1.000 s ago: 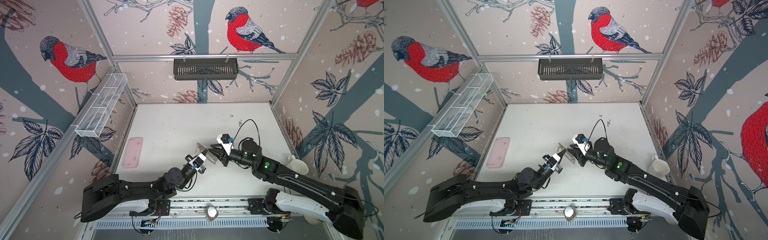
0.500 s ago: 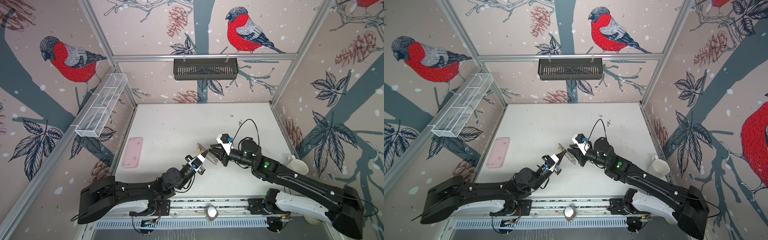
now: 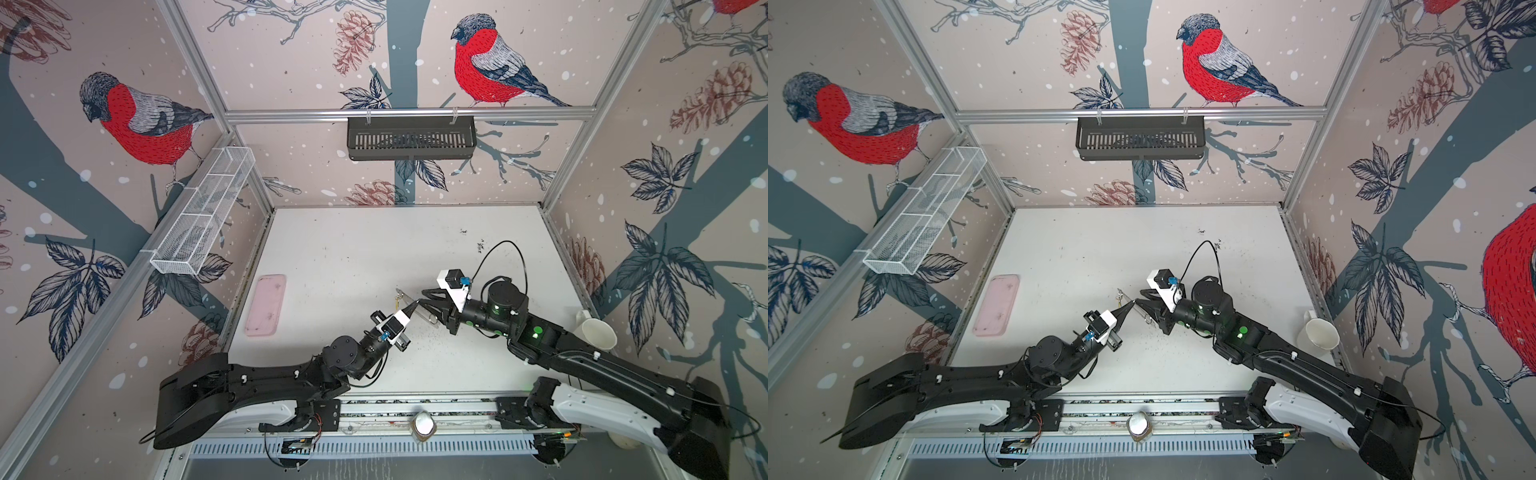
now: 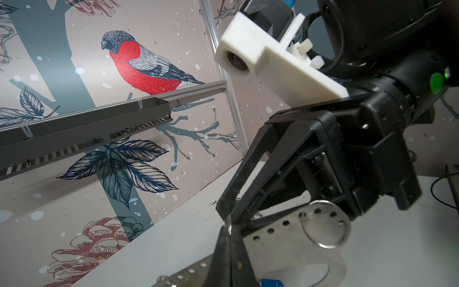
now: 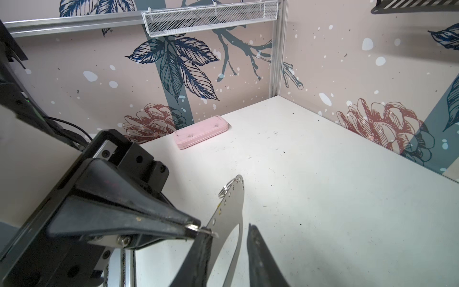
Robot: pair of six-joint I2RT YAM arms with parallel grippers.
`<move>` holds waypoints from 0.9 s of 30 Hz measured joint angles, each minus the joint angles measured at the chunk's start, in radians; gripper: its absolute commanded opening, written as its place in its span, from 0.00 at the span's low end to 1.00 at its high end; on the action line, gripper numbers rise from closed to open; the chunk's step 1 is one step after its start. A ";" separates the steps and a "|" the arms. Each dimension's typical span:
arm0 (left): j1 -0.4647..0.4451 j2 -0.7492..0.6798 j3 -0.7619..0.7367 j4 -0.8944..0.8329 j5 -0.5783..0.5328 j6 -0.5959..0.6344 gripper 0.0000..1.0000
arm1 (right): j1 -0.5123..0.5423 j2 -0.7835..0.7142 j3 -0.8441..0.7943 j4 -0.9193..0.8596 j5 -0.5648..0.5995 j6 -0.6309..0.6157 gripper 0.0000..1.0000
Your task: Put the keys on the keyring
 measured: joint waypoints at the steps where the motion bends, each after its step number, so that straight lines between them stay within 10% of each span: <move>1: 0.000 -0.006 -0.001 0.000 0.003 -0.001 0.00 | 0.000 0.000 0.000 0.004 -0.001 0.000 0.28; 15: 0.002 -0.035 0.014 -0.041 0.040 -0.047 0.00 | 0.014 0.005 -0.002 0.044 -0.018 0.003 0.25; 27: 0.003 -0.026 0.025 -0.047 0.035 -0.056 0.00 | 0.045 -0.018 -0.022 0.053 0.035 0.000 0.00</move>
